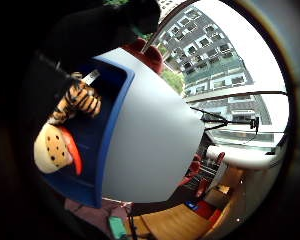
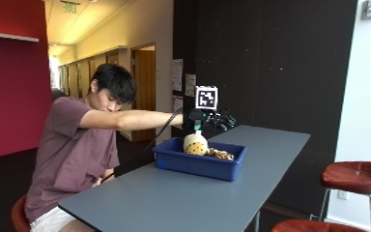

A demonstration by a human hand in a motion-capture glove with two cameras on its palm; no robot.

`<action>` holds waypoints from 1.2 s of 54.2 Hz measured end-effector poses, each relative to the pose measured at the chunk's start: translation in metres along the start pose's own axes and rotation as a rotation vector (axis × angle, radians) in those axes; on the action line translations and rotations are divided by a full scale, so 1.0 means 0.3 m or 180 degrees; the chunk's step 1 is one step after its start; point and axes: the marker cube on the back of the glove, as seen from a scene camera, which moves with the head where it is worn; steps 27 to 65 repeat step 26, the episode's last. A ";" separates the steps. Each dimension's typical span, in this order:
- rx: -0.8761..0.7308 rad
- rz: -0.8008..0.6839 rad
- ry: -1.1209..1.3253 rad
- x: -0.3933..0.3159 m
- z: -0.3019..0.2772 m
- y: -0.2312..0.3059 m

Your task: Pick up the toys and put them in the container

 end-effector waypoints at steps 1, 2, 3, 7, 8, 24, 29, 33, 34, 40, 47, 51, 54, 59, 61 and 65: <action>-0.0005 0.0036 0.0055 0.003 0.002 0.000; -0.0008 0.0087 0.0086 0.005 0.003 0.000; -0.0007 0.0122 0.0082 0.004 0.002 0.000; -0.0017 0.0253 0.0213 0.017 0.003 0.002; -0.0020 0.0308 0.0216 0.017 0.003 0.002; -0.0120 -0.0130 -0.0039 -0.014 -0.033 0.060; -0.0117 -0.0177 -0.0028 -0.016 -0.038 0.066; -0.0117 -0.0177 -0.0028 -0.016 -0.038 0.066; -0.0117 -0.0177 -0.0028 -0.016 -0.038 0.066; -0.0117 -0.0177 -0.0028 -0.016 -0.038 0.066; -0.0117 -0.0177 -0.0028 -0.016 -0.038 0.066; -0.0117 -0.0177 -0.0028 -0.016 -0.038 0.066; -0.0117 -0.0177 -0.0028 -0.016 -0.038 0.066; -0.0117 -0.0177 -0.0028 -0.016 -0.038 0.066; -0.0117 -0.0177 -0.0028 -0.016 -0.038 0.066; -0.0117 -0.0177 -0.0028 -0.016 -0.038 0.066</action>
